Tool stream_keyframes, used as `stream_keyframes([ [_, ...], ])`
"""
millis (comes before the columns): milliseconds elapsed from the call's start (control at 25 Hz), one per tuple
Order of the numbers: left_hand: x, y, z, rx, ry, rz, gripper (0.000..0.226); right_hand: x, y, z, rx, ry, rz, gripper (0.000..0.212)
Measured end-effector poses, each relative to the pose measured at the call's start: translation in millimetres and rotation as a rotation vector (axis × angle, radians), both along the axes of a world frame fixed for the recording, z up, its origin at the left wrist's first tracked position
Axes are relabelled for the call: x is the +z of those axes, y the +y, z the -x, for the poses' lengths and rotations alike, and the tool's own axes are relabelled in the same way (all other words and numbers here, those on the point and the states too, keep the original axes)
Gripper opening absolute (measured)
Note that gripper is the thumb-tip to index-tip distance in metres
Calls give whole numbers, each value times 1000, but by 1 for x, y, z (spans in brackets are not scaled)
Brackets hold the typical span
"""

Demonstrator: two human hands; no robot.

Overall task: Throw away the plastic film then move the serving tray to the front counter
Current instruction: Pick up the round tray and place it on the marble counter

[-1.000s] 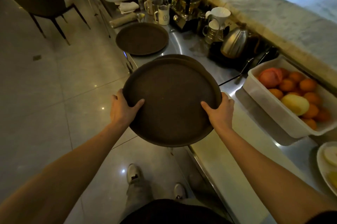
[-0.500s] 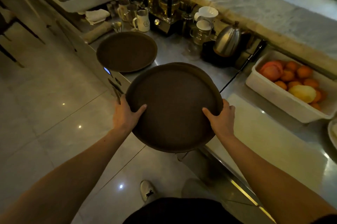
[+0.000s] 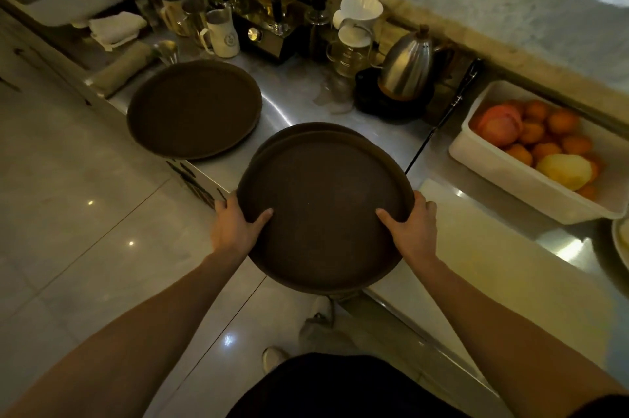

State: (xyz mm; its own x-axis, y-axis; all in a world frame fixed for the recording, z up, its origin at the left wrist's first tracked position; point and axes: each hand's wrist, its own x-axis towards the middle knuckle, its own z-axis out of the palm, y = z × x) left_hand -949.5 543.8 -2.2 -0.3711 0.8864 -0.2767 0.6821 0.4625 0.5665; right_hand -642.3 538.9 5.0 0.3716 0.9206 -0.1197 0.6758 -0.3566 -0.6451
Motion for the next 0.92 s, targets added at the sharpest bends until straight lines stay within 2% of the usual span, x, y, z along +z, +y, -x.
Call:
stream_keyframes([
  [440,-22,65,-17,101,-51,53,82,-48,67,-12,46,-44,158,79],
  [640,-26,81,-8,58,-25,44,79,-54,75,-3,47,-62,205,83],
  [920,-35,97,-4,-4,-29,55,79,-56,85,4,14,-98,241,78],
])
